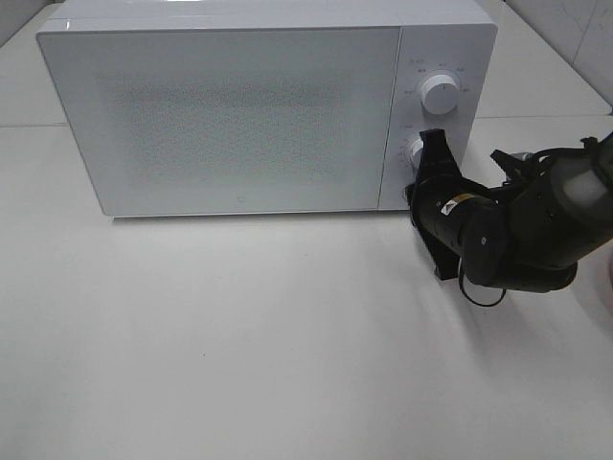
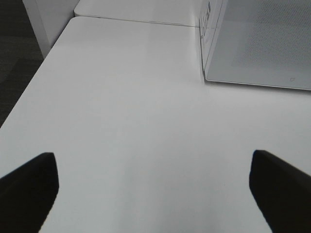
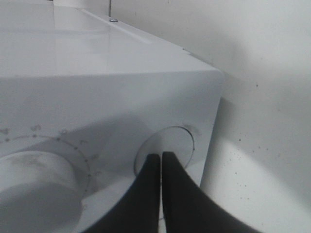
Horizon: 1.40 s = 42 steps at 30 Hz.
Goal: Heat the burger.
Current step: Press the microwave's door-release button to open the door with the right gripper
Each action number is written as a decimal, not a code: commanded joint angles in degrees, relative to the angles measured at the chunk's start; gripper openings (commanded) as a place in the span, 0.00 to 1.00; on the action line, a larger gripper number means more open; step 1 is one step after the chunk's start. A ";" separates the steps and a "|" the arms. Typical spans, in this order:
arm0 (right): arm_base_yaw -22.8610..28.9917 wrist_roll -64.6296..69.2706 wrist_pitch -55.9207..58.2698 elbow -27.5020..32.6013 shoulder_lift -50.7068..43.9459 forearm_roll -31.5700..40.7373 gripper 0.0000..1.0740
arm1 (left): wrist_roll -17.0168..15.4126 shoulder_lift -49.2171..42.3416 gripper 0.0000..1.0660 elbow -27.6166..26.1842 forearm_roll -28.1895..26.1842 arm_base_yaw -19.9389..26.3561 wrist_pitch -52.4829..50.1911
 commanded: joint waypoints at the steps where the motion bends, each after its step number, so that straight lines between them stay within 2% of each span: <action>1: -0.29 -0.63 -0.17 -0.86 0.34 -0.80 0.00 | 0.00 -0.74 0.96 -0.06 -0.40 0.17 0.00; 22: -0.29 -1.15 -3.44 -0.92 0.34 0.69 0.00 | 0.00 -0.74 0.96 -0.06 -0.40 0.17 0.00; 42: -0.29 -1.72 -5.90 -3.67 0.97 2.29 0.00 | 0.00 -0.74 0.96 -0.06 -0.40 0.17 0.00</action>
